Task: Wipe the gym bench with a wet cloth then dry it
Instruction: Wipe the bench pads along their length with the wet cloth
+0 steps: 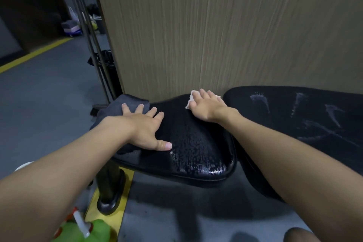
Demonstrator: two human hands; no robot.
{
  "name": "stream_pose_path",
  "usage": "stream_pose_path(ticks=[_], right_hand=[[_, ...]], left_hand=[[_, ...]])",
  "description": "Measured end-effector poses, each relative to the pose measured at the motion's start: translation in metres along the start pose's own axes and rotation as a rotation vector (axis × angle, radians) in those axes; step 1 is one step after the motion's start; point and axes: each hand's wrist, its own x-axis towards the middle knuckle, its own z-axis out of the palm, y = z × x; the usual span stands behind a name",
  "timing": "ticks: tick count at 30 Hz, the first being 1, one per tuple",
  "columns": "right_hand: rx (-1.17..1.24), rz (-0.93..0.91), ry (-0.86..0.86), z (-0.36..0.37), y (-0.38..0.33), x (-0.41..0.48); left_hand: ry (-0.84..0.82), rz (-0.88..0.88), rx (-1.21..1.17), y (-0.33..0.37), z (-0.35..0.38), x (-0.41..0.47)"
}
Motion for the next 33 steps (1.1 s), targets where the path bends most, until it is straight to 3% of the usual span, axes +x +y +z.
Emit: stream_pose_path(ticks=[11, 15, 18, 24, 33], right_hand=[[-0.173, -0.158, 0.09, 0.025, -0.005, -0.137], [-0.107, -0.12, 0.091, 0.018, -0.004, -0.109], [-0.01, -0.028, 0.038, 0.008, -0.002, -0.063], [-0.034, 0.081, 0.01, -0.001, -0.021, -0.002], [-0.131, -0.15, -0.058, 0.015, -0.096, -0.006]], left_hand=[[0.129, 0.025, -0.032, -0.007, 0.004, -0.011], [0.319, -0.049, -0.118, -0.028, 0.007, -0.021], [0.297, -0.158, -0.225, -0.043, 0.025, -0.021], [0.327, -0.153, -0.327, -0.044, 0.043, -0.006], [0.359, -0.178, -0.333, -0.043, 0.047, -0.002]])
